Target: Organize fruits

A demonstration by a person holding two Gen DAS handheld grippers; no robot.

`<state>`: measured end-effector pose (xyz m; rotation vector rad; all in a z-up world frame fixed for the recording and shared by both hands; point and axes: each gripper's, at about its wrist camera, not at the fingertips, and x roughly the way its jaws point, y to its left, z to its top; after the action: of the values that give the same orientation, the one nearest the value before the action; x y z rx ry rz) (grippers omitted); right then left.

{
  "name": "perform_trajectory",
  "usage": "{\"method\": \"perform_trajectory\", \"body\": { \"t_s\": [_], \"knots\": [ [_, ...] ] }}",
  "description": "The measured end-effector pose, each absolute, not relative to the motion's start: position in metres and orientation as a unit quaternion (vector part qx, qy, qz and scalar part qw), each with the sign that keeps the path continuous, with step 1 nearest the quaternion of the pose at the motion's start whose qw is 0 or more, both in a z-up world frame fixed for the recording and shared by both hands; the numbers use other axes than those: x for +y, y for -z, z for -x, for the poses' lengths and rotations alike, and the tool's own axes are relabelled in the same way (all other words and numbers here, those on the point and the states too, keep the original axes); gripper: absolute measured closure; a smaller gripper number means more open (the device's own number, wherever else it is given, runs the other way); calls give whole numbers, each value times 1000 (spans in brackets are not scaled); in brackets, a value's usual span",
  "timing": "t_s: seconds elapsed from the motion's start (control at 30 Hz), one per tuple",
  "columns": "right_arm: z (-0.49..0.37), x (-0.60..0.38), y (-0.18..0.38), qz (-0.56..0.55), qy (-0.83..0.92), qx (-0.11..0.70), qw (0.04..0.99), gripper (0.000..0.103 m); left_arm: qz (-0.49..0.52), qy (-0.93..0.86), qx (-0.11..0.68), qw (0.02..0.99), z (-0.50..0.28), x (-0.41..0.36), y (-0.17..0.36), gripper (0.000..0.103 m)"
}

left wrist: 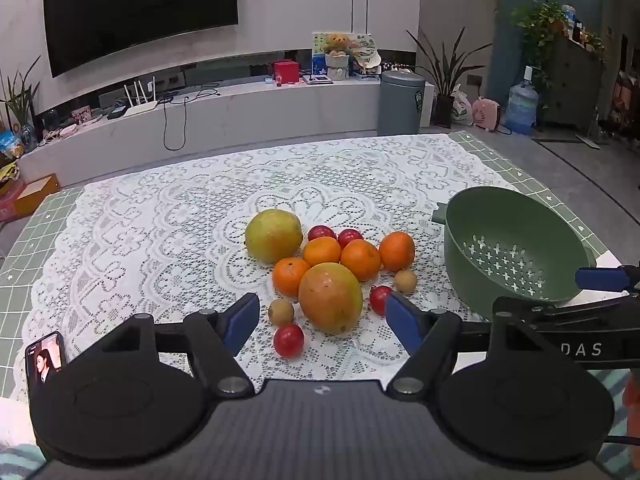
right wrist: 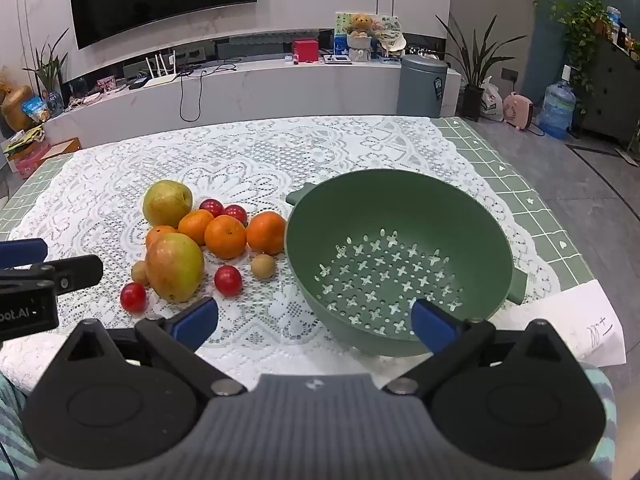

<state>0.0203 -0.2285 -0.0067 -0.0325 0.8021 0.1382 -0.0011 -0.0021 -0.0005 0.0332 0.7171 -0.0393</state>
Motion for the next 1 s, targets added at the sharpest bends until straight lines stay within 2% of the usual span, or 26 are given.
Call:
{"method": "perform_trajectory", "body": {
  "t_s": [1.0],
  "knots": [
    [-22,-228,7,18,-58,392,918,4,-15,19,353,935,0,4,3,19]
  ]
}}
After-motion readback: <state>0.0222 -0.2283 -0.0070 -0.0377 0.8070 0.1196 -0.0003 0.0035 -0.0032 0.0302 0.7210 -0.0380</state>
